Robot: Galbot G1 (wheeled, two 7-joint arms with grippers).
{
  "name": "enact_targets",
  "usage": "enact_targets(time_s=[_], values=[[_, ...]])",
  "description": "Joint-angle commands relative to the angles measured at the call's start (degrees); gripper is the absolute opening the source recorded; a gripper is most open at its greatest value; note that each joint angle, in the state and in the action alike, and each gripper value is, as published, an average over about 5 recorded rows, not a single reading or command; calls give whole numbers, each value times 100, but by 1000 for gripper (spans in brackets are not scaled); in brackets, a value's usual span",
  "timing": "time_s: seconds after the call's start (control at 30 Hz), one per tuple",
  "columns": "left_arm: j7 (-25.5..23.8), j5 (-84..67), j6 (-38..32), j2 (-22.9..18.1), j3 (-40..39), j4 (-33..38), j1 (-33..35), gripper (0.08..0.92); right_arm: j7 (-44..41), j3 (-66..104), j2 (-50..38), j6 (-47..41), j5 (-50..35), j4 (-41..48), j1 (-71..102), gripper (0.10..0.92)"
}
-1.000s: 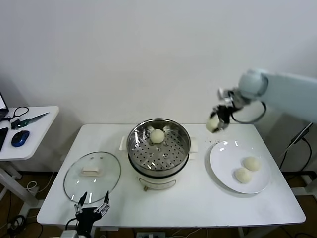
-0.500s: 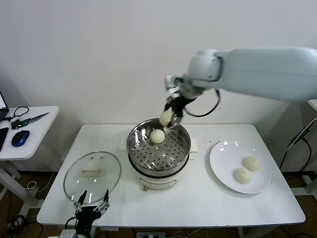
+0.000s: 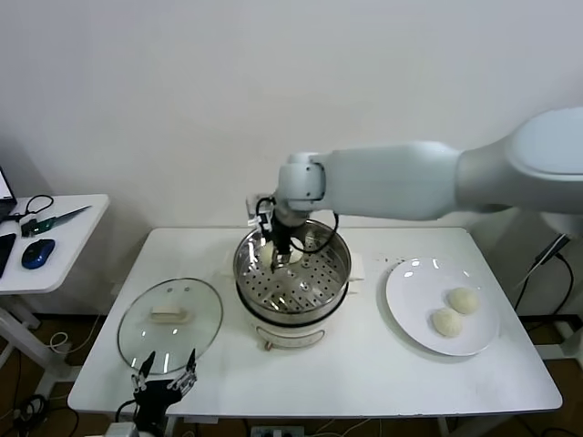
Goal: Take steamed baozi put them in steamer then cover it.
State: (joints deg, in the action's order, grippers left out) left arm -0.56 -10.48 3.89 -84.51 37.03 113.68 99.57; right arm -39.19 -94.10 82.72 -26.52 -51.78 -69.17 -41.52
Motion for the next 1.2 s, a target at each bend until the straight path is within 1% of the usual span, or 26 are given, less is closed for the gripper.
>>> enact_targets(time_s=[0.03,0.37,0.53,0.63,0.8,0.93,1.03,1.2], values=[[1,-4,4,3,4,-17,-9,823,21,48,405,24,188,685,592,687],[1,-10,9,-13,8,-14,-13,823,-11,99,467,43,316,836,774,691],[3,-13,9,-23,14,-1,-5,823,-26,253,373,149,332,738,686,792],[2,-11,8,-28,16,15,7,823,-255,290,111,344,349,476,339,817],[-6,1,-3,-17,27,29,18,823,-1009,0,-834,861,356,-298,-696,823],[-9,5,2,-12,25,47,11,823,-1719,-591,-2080,1307,468,-980,-1577,823],[-13,20,18,-24,4,45,-24,823,-2036,-1102,-2943,1638,781,-1307,-2148,823],[-25,53,46,-48,-61,26,-80,823,-2149,-1626,-4202,1894,1561,-1545,-2367,823]])
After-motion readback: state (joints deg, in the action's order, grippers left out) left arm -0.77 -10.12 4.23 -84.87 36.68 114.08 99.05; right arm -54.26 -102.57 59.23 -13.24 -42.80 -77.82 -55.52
